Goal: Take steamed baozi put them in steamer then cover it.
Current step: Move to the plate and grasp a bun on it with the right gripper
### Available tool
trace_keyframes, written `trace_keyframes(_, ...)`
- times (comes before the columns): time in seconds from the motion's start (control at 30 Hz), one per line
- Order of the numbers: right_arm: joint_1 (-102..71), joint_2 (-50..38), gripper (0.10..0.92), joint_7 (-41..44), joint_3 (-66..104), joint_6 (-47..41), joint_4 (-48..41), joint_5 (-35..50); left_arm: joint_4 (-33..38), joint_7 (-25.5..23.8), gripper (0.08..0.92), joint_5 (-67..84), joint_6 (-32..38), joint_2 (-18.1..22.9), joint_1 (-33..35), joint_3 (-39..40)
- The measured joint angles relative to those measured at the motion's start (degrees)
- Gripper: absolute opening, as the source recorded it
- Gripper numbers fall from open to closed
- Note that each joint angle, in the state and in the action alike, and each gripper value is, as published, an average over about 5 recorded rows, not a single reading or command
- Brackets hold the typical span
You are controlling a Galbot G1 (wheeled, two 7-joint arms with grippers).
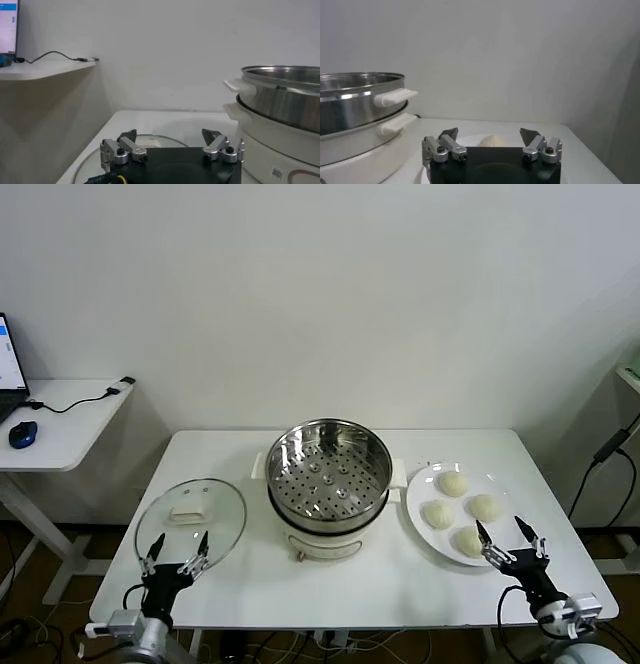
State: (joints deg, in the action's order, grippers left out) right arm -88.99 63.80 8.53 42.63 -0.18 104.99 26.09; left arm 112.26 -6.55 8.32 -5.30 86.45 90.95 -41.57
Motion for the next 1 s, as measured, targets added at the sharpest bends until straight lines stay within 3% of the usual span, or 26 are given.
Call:
trace_keyframes(0.5,14.4,-9.0,0.823,6.1,-0.4,-8.9,-6.4,-6.6,1.7,0.5,0.823,-1.6,-0.7,0.4,1.1,-0.3)
trace_keyframes(0.73,27.2,-16.3,0.823,16.6,-5.6,-13.5,-12.7,-16.3,2.7,0.6,0.823,-2.4,-0.5,1.0,1.3,-0.2)
trace_keyframes(1.0,44.3,-21.5,0.823,34.6,-17.0,-14.8,-21.3,-31.2,4.1,0.6,0.823,-2.5,-0.5,1.3,2.1,0.0)
